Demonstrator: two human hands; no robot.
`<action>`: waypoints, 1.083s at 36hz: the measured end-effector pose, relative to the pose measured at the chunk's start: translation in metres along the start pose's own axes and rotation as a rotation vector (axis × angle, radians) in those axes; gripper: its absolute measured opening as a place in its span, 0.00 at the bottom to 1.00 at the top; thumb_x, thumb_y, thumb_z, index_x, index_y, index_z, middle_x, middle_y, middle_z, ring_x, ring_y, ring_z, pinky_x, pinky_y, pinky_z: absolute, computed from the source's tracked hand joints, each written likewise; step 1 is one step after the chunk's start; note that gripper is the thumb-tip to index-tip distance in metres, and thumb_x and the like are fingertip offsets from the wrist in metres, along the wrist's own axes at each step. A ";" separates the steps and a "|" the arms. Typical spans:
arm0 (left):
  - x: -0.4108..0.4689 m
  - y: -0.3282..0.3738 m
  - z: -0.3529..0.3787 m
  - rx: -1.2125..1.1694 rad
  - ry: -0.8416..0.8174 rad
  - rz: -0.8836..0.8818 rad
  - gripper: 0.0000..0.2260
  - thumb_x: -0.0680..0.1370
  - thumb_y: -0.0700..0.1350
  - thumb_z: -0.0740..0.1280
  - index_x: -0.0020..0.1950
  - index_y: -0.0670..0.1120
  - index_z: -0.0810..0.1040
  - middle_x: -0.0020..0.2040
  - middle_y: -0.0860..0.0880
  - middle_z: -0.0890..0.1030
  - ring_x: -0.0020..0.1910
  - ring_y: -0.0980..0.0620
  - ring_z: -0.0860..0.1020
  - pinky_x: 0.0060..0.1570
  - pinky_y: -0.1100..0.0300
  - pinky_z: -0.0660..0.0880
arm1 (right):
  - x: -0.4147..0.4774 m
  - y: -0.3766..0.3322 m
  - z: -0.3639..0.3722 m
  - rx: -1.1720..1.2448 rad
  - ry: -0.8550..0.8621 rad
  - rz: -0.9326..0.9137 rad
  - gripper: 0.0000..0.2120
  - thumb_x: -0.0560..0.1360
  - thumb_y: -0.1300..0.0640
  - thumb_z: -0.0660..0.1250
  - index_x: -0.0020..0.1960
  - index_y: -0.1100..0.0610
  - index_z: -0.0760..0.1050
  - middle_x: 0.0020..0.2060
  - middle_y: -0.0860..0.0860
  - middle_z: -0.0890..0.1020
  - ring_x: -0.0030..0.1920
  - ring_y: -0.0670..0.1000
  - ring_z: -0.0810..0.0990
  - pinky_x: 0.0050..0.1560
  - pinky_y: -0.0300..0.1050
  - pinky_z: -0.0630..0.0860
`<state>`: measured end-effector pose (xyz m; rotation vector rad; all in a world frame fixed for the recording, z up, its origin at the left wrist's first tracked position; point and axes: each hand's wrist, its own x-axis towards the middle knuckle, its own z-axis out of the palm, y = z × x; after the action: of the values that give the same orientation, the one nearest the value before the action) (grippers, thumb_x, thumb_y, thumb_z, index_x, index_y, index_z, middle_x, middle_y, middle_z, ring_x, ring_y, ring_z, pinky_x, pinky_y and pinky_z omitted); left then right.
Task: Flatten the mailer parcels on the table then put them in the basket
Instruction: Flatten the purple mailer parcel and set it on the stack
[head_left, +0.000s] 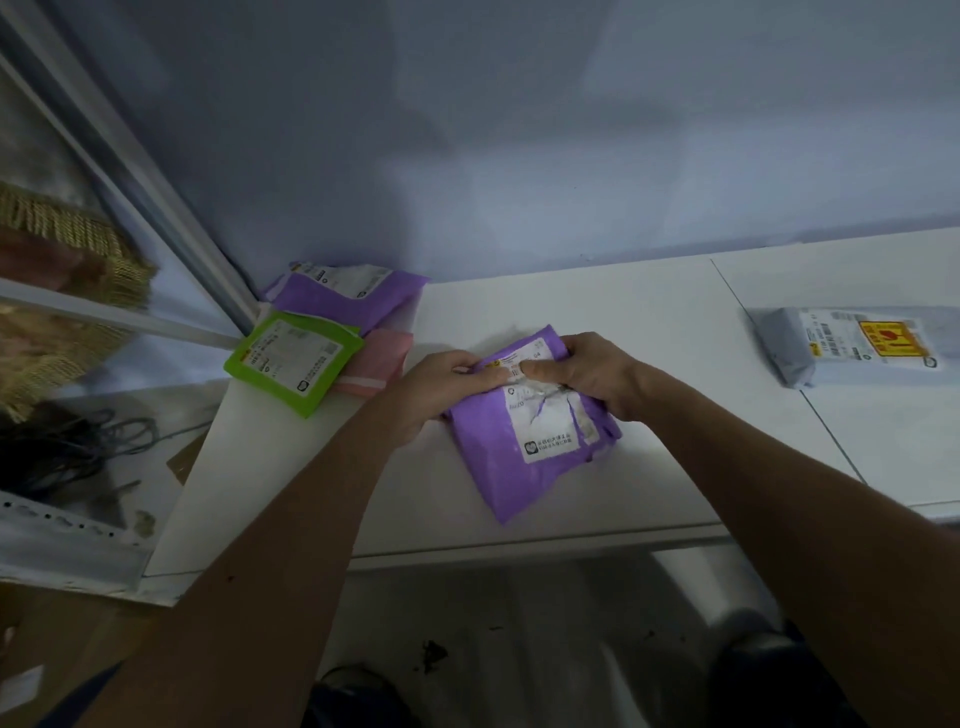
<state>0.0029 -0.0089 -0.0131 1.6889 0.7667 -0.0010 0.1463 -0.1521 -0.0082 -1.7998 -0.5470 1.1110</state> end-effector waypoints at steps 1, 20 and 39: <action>0.001 -0.002 -0.003 -0.002 -0.006 -0.024 0.13 0.71 0.51 0.74 0.51 0.46 0.81 0.48 0.47 0.84 0.43 0.53 0.80 0.44 0.58 0.76 | 0.001 0.003 0.000 0.016 0.027 0.007 0.14 0.71 0.57 0.75 0.55 0.60 0.80 0.47 0.58 0.85 0.44 0.58 0.85 0.50 0.55 0.82; 0.005 -0.022 -0.015 -0.435 0.094 -0.204 0.12 0.77 0.49 0.68 0.57 0.45 0.78 0.51 0.45 0.83 0.46 0.49 0.82 0.41 0.59 0.78 | -0.002 0.018 -0.012 0.376 0.127 0.211 0.09 0.74 0.63 0.71 0.53 0.64 0.77 0.49 0.60 0.83 0.44 0.58 0.83 0.41 0.50 0.83; -0.009 -0.012 -0.005 -0.299 -0.025 -0.426 0.07 0.75 0.44 0.70 0.51 0.44 0.78 0.47 0.45 0.82 0.42 0.49 0.80 0.45 0.56 0.77 | 0.008 0.028 -0.018 -0.131 0.471 0.153 0.07 0.74 0.57 0.70 0.39 0.58 0.80 0.40 0.58 0.83 0.36 0.56 0.80 0.45 0.50 0.82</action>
<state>-0.0121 -0.0083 -0.0184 1.2195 1.0410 -0.1941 0.1632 -0.1677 -0.0330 -2.1583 -0.2055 0.7206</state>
